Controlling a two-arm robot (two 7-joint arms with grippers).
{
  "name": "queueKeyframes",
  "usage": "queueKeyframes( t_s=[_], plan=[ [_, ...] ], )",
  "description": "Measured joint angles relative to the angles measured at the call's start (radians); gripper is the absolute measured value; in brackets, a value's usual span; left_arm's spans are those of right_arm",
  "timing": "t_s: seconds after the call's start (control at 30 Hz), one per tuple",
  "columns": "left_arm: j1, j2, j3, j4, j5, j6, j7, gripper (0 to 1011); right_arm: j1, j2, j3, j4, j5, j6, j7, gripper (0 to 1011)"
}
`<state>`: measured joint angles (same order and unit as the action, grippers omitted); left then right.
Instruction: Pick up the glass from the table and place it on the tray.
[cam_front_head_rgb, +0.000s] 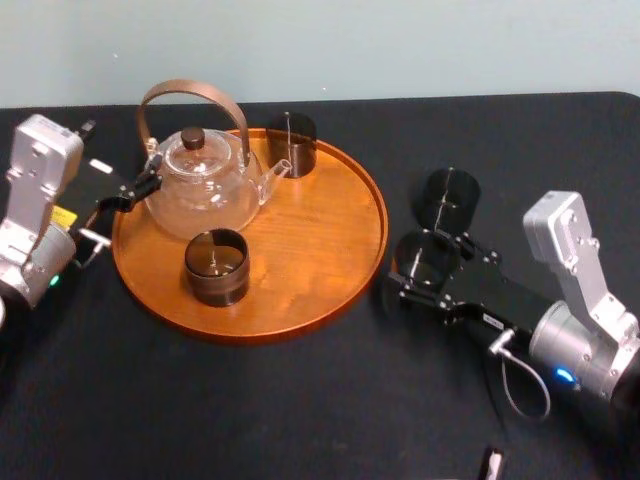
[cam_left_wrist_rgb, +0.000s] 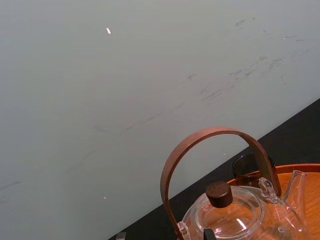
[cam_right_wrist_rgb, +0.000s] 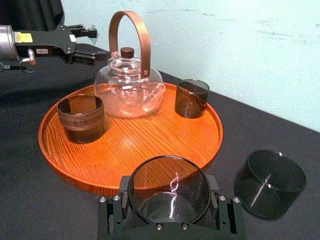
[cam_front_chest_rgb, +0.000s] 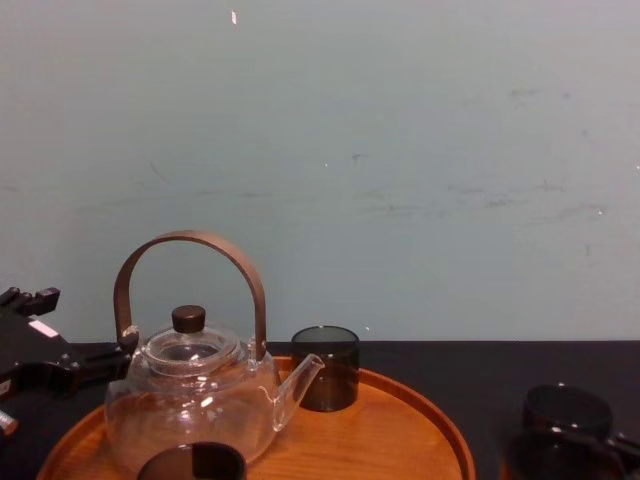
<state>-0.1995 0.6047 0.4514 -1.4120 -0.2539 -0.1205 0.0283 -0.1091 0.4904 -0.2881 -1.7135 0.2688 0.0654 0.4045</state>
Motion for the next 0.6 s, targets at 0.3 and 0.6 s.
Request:
queueKeyframes(
  t_s=[0.3,0.6],
  plan=[
    [0.000,0.000,0.000,0.000,0.000,0.000,0.000,1001,0.062,-0.002,-0.028,0.010,-0.010,0.028,0.006,905],
    [0.000,0.000,0.000,0.000,0.000,0.000,0.000,1001,0.102,-0.006,-0.051,0.016,-0.015,0.046,0.010,905]
  ],
)
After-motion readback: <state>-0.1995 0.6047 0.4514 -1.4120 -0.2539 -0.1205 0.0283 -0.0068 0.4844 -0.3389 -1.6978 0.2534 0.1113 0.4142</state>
